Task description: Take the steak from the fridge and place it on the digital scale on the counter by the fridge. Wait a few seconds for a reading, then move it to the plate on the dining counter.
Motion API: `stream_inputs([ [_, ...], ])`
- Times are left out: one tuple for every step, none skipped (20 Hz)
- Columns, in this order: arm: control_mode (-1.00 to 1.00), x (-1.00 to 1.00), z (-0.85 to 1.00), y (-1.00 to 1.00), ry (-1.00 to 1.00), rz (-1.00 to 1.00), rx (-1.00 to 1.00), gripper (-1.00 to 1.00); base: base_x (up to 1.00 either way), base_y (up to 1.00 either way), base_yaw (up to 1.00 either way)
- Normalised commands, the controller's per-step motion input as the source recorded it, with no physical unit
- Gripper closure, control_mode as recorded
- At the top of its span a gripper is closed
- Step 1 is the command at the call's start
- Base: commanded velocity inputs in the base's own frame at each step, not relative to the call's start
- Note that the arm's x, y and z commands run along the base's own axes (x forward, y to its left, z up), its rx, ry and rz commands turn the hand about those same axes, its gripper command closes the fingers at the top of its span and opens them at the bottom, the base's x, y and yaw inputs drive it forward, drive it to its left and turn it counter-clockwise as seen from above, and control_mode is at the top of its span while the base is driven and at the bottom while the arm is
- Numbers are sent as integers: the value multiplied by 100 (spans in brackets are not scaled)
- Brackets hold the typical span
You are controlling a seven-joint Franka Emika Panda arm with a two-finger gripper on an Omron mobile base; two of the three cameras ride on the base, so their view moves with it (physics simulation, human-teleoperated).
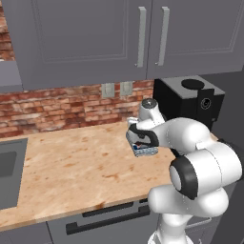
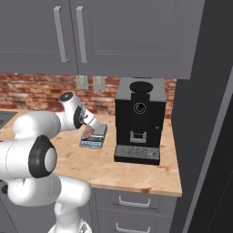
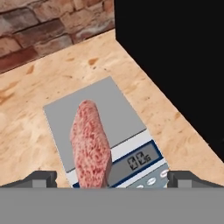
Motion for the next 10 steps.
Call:
stream_inputs([
  [-100,0,-12,9,2,1,3,-100,0,0,0],
  [-100,0,-11,10,2,1,3,-100,0,0,0],
  [-100,0,-13,11,3,1,2,-100,0,0,0],
  [-100,0,-13,11,3,1,3,-100,0,0,0],
  [-100,0,-11,11,3,1,3,-100,0,0,0],
  [-100,0,-11,10,4,1,3,-100,0,0,0],
  [-100,0,-11,9,3,1,4,-100,0,0,0],
  [-100,0,-10,6,4,1,4,-100,0,0,0],
  [-100,0,-11,6,4,0,3,-100,0,0,0],
  [-100,0,-11,5,4,0,3,-100,0,0,0],
])
